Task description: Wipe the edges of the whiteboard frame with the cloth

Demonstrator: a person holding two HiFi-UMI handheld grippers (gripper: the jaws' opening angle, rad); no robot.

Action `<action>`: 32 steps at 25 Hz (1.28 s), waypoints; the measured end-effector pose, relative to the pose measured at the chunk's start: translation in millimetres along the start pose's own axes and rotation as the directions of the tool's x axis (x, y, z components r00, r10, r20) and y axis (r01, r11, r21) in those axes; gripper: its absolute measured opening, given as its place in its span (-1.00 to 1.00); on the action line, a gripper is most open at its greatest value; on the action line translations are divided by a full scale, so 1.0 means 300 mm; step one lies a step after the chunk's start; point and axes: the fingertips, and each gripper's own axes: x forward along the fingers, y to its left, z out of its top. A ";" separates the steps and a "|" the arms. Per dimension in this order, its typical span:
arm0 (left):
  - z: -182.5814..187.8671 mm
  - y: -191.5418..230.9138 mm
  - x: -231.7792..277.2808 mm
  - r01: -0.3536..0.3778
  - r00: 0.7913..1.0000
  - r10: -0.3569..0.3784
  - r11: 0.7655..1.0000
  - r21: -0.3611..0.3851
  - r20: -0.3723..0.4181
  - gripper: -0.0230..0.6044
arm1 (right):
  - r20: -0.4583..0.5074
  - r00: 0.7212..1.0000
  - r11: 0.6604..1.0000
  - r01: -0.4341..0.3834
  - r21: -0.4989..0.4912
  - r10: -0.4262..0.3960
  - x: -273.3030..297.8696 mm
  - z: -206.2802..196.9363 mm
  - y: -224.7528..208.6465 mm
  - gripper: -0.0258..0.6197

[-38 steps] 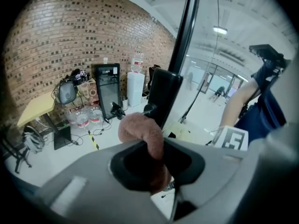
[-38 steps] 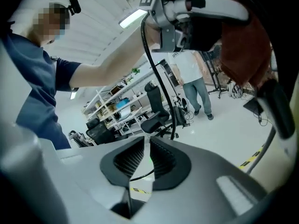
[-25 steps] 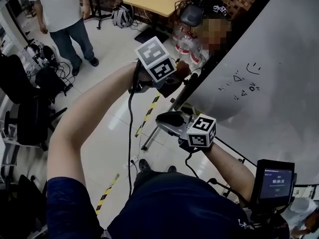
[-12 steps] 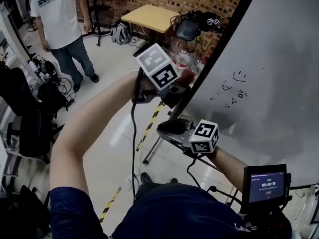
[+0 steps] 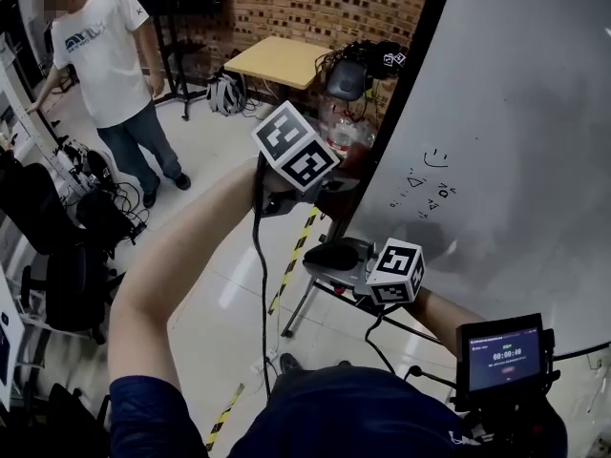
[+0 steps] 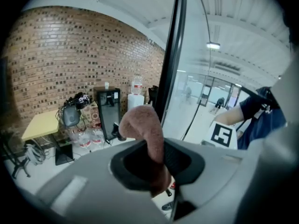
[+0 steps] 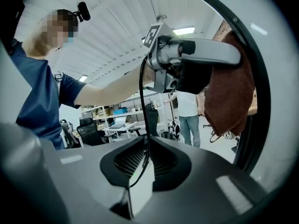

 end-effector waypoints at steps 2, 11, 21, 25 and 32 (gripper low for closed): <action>0.046 0.002 -0.029 -0.011 1.000 0.010 1.000 0.017 0.029 -0.71 | 0.021 1.000 1.000 0.019 -0.017 -0.019 -0.009 0.035 -0.008 -0.79; 0.200 0.030 -0.133 -0.106 0.993 0.098 0.988 0.108 0.073 -0.71 | 0.055 0.994 0.989 0.104 -0.102 -0.099 -0.028 0.175 -0.062 -0.80; 0.302 0.072 -0.219 -0.204 0.979 0.195 0.961 0.189 0.063 -0.71 | -0.027 0.988 0.971 0.142 -0.193 -0.149 -0.055 0.370 -0.088 -0.84; 0.312 0.094 -0.241 -0.263 0.964 0.252 0.945 0.193 0.082 -0.71 | -0.051 0.984 0.963 0.157 -0.218 -0.171 -0.072 0.414 -0.098 -0.85; 0.411 0.094 -0.338 -0.315 0.945 0.284 0.926 0.208 0.163 -0.71 | -0.009 0.978 0.942 0.198 -0.270 -0.209 -0.089 0.517 -0.121 -0.85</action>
